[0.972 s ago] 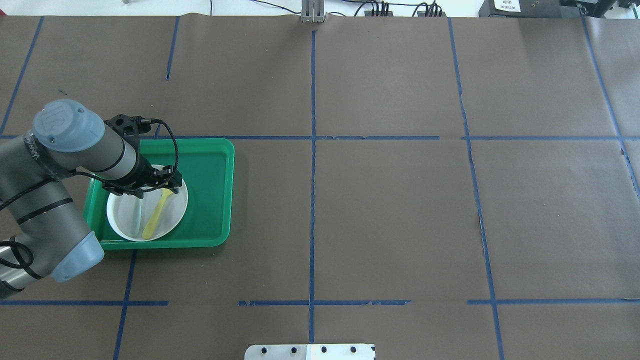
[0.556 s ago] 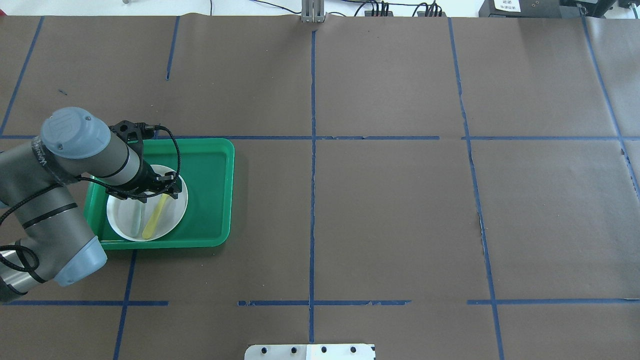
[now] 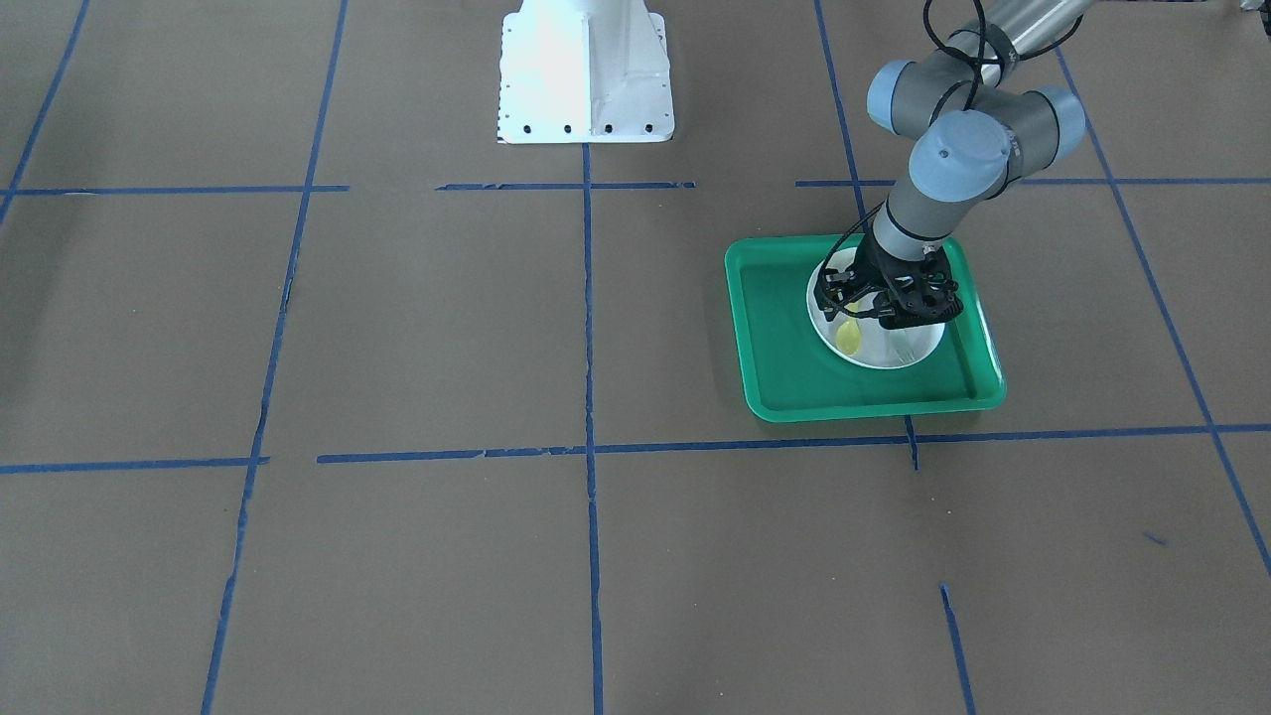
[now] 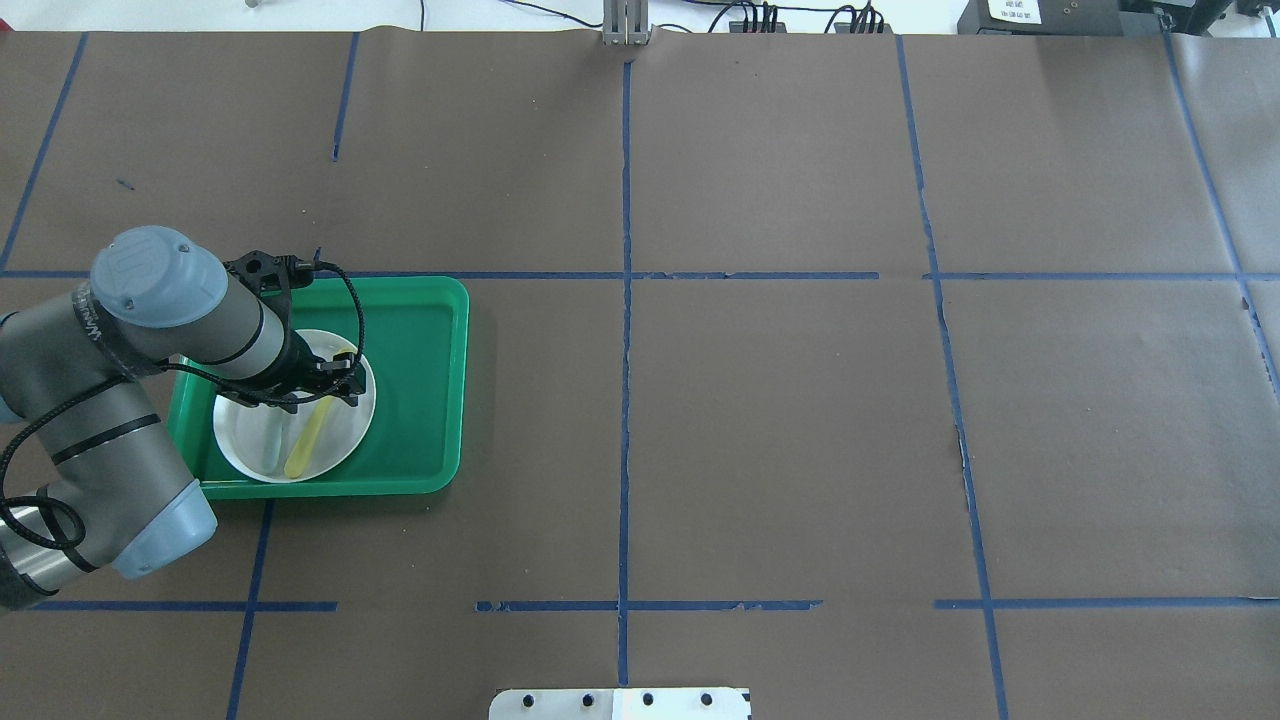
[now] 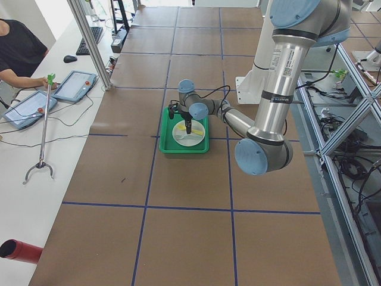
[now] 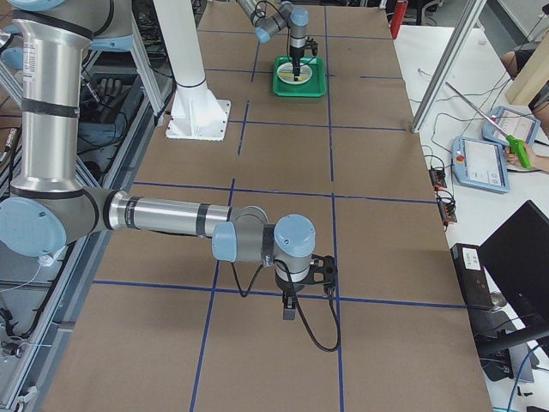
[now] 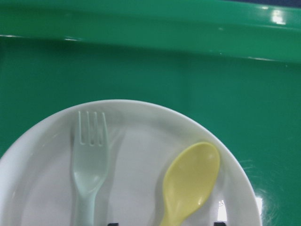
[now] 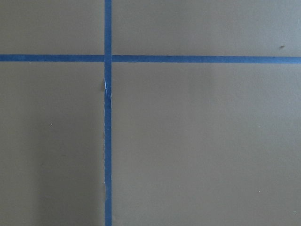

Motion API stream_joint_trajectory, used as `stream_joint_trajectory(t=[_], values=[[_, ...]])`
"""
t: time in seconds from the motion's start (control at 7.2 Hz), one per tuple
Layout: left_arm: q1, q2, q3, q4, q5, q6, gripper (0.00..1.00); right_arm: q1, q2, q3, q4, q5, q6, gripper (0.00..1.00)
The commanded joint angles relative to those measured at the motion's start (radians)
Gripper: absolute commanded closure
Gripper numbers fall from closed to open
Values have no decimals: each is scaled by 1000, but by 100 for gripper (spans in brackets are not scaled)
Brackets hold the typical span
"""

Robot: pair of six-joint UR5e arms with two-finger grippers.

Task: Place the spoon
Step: 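Lower the left gripper and close it on the yellow spoon handle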

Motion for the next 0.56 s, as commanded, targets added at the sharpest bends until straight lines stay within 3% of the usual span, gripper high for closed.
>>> stream_joint_trajectory(t=[0.0, 0.42], values=[[2, 1, 2, -24, -2, -1, 28, 0, 0, 0, 0, 0, 0, 0], [0, 3, -4, -24, -6, -1, 44, 0, 0, 0, 2, 0, -2, 0]])
